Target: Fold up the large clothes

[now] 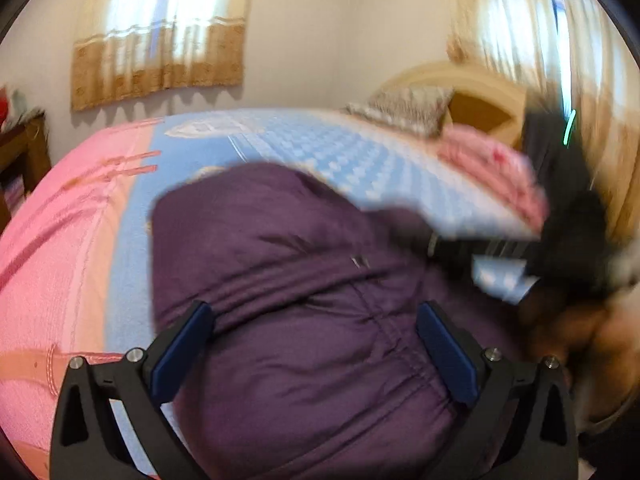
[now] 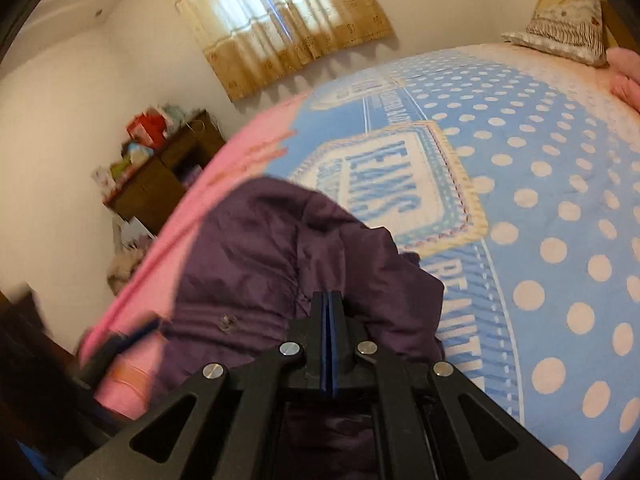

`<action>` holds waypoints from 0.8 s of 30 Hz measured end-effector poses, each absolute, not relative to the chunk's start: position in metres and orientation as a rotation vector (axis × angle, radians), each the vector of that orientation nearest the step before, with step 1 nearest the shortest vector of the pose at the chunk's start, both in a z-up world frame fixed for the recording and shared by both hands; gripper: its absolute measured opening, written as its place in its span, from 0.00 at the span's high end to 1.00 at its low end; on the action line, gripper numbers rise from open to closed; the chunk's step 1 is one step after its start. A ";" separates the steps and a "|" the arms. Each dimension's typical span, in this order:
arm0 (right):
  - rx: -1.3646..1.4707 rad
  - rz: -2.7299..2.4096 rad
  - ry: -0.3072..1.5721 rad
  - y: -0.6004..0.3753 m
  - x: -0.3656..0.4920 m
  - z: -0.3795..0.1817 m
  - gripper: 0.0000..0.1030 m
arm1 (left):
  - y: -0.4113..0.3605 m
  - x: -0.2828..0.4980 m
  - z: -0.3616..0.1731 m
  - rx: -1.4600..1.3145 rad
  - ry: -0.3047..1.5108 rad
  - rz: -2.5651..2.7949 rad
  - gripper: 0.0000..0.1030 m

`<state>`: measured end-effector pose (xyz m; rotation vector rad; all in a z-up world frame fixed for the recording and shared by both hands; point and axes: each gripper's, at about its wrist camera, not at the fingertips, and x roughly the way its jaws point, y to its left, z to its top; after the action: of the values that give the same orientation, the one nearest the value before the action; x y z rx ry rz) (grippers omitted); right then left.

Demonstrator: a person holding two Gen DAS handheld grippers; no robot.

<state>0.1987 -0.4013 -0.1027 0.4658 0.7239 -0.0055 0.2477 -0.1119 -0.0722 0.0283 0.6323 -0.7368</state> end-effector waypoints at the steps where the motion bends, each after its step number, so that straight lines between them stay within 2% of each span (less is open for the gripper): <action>1: 0.461 -0.009 0.722 -0.401 0.199 -0.107 0.99 | -0.107 0.252 -0.070 0.008 0.626 -0.708 0.00; 5: 0.502 0.010 0.705 -0.407 0.200 -0.131 0.99 | -0.108 0.285 -0.098 0.028 0.778 -0.669 0.00; 9: 0.532 0.011 0.679 -0.409 0.205 -0.151 1.00 | -0.112 0.284 -0.100 0.075 0.764 -0.661 0.00; 24: 0.522 0.002 0.620 -0.410 0.204 -0.165 1.00 | -0.120 0.281 -0.109 0.059 0.737 -0.644 0.00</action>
<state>0.2036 -0.4098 -0.1653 0.5218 0.6197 0.0017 0.2811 -0.1203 -0.1086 0.0587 0.7371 -0.6444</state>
